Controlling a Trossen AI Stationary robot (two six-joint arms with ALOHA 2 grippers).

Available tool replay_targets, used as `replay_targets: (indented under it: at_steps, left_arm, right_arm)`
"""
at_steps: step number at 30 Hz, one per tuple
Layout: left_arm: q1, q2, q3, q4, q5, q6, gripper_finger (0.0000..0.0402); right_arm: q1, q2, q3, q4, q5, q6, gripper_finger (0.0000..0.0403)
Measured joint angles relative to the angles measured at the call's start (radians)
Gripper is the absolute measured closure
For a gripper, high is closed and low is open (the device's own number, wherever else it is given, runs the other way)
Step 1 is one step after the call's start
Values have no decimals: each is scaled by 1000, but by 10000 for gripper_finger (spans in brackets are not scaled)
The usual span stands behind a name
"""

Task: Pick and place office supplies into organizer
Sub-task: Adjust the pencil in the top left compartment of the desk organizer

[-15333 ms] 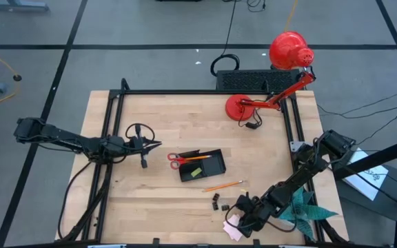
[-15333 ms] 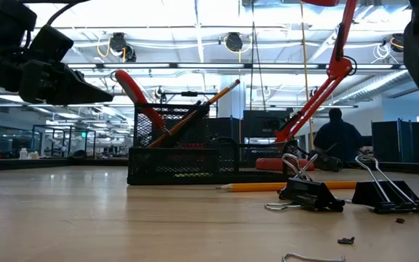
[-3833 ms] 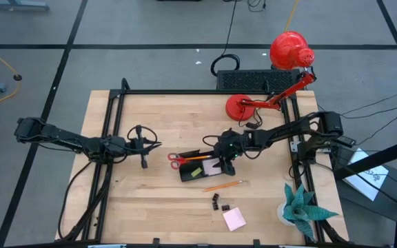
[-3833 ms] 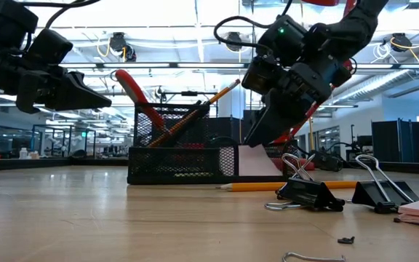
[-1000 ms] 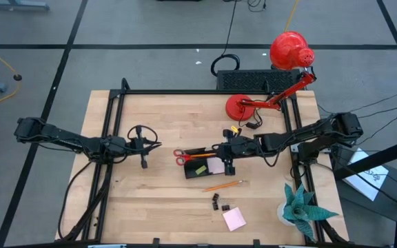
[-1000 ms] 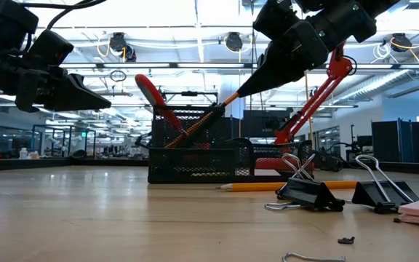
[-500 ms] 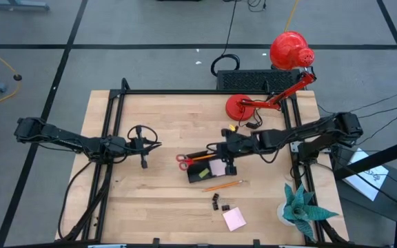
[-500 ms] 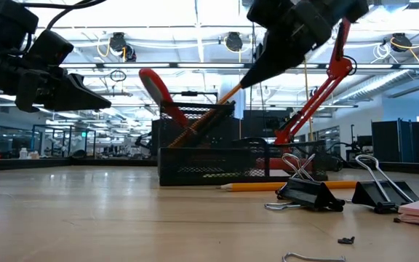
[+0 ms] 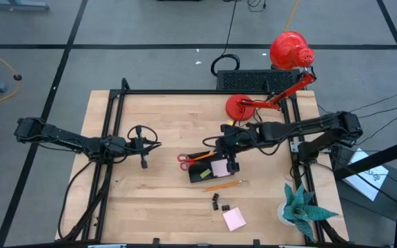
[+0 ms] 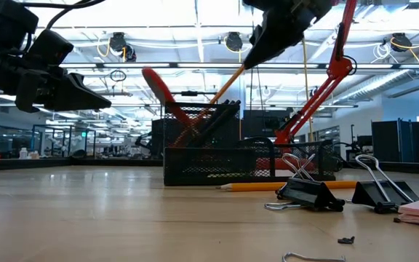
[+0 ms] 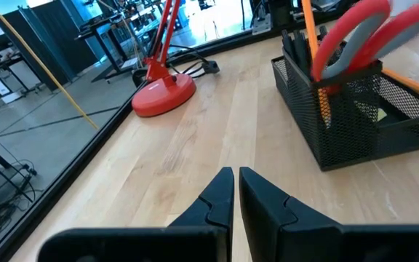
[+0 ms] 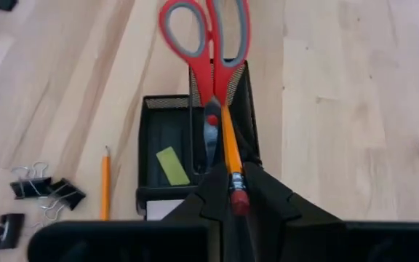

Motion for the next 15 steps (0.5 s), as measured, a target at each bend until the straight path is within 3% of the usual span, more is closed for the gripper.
replay_targets:
  at_steps: [9, 15]
  left_arm:
    - [0, 0, 0, 20, 0, 20, 371]
    - [0, 0, 0, 31, 0, 34, 371]
  right_arm:
    - [-66, 16, 13, -31, -126, -7, 380]
    - [-75, 102, 96, -141, -132, -68, 380]
